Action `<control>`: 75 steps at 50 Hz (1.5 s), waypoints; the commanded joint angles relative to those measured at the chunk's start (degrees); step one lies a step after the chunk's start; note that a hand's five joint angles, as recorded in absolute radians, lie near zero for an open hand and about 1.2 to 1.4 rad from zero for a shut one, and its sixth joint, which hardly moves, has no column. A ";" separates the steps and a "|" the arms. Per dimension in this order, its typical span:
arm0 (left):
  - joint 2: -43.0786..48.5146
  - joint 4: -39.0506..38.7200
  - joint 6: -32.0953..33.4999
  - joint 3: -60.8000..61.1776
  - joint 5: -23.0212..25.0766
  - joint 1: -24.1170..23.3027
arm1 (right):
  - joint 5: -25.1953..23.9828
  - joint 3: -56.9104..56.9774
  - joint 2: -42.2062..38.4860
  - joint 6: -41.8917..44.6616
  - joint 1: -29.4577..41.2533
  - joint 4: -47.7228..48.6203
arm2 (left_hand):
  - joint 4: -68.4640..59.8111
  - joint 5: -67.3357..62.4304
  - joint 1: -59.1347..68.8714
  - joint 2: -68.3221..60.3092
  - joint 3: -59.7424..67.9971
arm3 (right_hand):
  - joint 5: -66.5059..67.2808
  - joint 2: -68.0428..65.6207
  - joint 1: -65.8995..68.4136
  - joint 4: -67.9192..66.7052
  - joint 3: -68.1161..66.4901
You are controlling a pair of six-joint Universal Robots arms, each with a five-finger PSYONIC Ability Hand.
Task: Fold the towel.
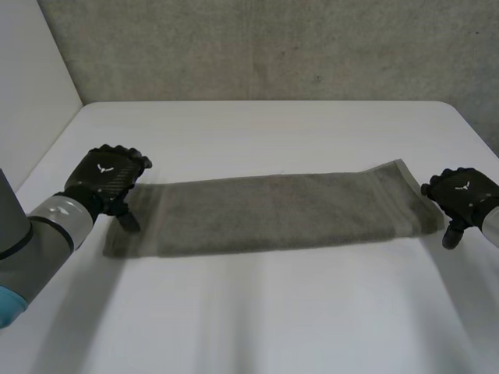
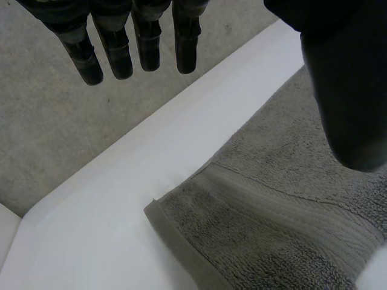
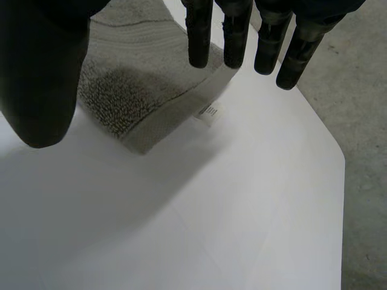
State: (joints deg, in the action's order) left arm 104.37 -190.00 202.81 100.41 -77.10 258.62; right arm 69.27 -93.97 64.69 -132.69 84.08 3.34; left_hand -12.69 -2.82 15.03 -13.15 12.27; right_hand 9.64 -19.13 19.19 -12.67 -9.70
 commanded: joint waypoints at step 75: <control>0.57 0.07 0.05 0.31 -0.86 -0.31 | -3.53 11.53 5.36 5.43 -4.98 3.87 | 2.69 2.82 -5.32 3.44 -2.27 | 60.36 -60.87 60.81 2.67 -0.30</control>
State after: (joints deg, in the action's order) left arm 105.18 -189.93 202.85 100.79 -77.56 258.31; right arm 65.74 -84.57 67.64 -126.14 72.25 7.07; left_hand -12.69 -2.82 15.03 -13.15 12.27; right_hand 65.65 -75.08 71.20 -12.67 -9.70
